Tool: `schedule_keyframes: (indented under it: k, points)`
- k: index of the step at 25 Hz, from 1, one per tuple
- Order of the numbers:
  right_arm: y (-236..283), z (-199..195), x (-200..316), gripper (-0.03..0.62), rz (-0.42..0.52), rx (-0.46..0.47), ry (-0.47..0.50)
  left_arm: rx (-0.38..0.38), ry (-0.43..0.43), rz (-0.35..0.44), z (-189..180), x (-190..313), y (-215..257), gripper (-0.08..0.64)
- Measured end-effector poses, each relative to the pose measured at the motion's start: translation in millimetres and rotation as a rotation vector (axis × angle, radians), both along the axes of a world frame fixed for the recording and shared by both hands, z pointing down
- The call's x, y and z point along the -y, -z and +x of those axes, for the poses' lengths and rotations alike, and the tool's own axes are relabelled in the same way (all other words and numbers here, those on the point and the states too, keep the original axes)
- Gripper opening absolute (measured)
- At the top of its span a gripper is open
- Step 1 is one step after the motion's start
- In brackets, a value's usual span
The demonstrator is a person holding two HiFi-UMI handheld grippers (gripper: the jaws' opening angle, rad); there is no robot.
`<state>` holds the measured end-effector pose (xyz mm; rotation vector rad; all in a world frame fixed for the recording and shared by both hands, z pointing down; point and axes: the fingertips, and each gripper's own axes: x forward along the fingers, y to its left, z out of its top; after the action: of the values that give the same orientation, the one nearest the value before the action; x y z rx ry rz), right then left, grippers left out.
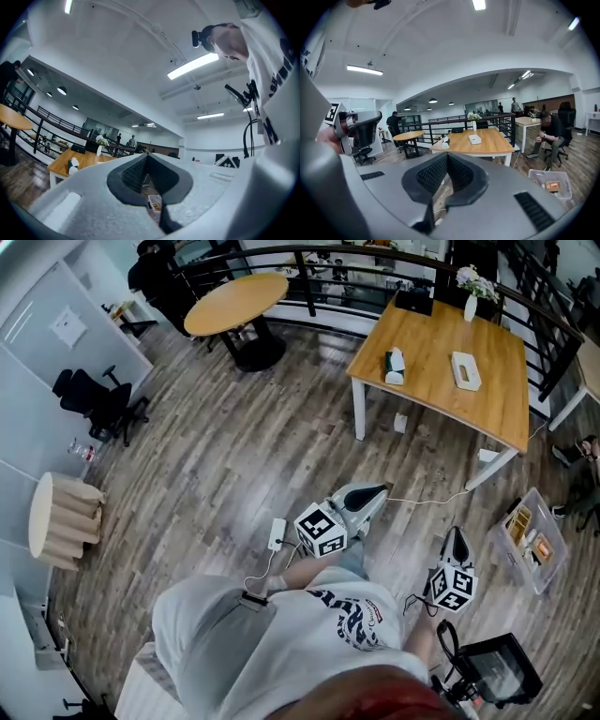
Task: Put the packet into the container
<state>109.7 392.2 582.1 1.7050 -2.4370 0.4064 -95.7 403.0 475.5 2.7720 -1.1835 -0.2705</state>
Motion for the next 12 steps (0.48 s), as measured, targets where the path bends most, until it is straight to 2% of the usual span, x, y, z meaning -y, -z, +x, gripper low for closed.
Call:
schedule_keyframes:
  k: [4,9,12]
  points:
    - [1.1,-9.8,21.5,0.008,-0.001,0.009,-0.004,0.004,-0.012,-0.018,-8.8,24.6,-8.5,0.005]
    - [3.1,-39.9,64.8,0.008,-0.015,-0.012,0.063,-0.018,-0.002,-0.006,-21.5,72.8,-1.9,0.005]
    - [6.0,-48.4,89.8,0.008,-0.016,-0.021,0.071,-0.019,-0.022,-0.018,-21.5,104.8,-5.8,0.005]
